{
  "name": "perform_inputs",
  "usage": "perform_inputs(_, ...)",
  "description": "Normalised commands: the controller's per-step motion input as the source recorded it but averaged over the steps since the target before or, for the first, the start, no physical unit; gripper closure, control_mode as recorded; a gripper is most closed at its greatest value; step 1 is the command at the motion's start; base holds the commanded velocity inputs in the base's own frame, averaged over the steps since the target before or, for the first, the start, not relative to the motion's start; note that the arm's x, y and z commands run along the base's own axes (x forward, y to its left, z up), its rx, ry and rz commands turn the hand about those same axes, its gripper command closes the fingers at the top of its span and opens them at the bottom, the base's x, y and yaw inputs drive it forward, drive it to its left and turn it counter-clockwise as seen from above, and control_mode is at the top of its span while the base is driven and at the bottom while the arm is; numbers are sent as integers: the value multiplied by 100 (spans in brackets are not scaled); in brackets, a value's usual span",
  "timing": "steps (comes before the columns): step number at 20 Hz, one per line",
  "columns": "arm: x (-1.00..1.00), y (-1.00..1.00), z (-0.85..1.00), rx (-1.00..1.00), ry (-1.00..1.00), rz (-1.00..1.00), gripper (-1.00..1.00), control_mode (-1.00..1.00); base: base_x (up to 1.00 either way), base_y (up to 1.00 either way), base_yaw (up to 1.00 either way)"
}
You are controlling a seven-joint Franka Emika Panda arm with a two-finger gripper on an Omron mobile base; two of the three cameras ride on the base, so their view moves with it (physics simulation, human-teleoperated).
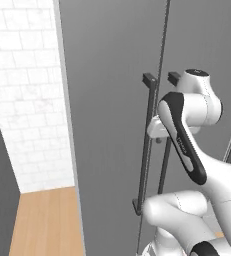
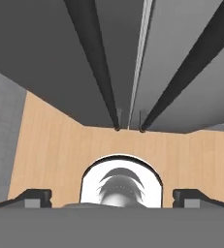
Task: Grab a lemon wedge from the fridge and one ice cube from the ice bowl, and put them in the glass of lemonade.
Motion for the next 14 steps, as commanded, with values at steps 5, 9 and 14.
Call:
perform_inputs(5,0,0,0,0,0,0,-100,100,-37,-12,0)
perform_inputs(9,0,0,0,0,0,0,-100,100,-61,-17,0)
perform_inputs(14,0,0,0,0,0,0,-100,100,-50,-12,0)
